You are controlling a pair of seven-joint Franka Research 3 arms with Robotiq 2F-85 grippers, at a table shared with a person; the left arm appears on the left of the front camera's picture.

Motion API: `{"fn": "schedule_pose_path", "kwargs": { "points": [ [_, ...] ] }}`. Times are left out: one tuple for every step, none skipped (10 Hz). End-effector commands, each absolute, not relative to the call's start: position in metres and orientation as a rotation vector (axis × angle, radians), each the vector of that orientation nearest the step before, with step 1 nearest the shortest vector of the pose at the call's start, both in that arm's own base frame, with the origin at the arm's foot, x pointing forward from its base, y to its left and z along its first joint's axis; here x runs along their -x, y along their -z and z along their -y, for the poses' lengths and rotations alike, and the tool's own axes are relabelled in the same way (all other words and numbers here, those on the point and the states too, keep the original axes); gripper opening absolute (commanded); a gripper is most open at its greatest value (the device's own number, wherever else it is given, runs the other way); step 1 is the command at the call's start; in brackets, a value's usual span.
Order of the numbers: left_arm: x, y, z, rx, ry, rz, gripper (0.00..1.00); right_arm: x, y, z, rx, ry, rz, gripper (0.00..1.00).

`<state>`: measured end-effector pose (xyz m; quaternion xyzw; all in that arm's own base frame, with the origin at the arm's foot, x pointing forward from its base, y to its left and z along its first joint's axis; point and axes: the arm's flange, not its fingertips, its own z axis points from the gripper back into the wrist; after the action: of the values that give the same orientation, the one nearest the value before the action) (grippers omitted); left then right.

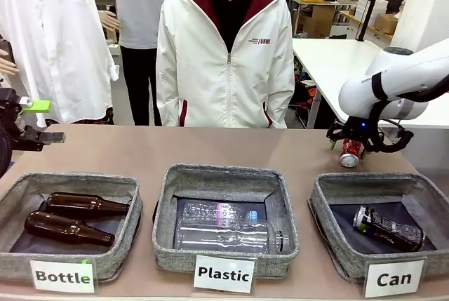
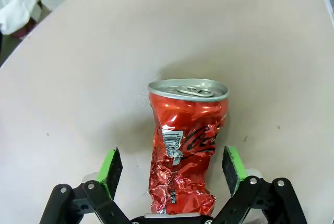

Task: Sort the can waste into the basket.
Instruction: Pick up the can waste from the table and place it in the right Fabric basket.

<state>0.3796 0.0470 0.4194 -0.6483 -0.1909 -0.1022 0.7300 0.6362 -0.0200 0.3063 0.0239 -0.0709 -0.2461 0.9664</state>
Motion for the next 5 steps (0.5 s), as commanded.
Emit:
{"fn": "schedule_pose_path", "kwargs": {
  "points": [
    [-0.3776, -0.4213, -0.0478, 1.43, 0.245, 0.429, 1.0, -0.6392, -0.3119, 0.017, -0.047, 0.538, 0.131, 0.45],
    [-0.3776, -0.4213, -0.0478, 1.43, 0.245, 0.429, 1.0, -0.6391, -0.3129, 0.0179, -0.042, 0.54, 0.123, 0.44],
    [-0.3776, -0.4213, -0.0478, 1.43, 0.245, 0.429, 1.0, -0.6391, -0.3131, 0.0182, -0.043, 0.538, 0.12, 0.0],
    [-0.3776, -0.4213, -0.0478, 1.43, 0.245, 0.429, 1.0, -0.6397, -0.3134, 0.0186, -0.039, 0.538, 0.116, 0.43],
    [-0.3776, -0.4213, -0.0478, 1.43, 0.245, 0.429, 1.0, -0.6396, -0.3135, 0.0186, -0.036, 0.535, 0.109, 0.29]
  ]
}}
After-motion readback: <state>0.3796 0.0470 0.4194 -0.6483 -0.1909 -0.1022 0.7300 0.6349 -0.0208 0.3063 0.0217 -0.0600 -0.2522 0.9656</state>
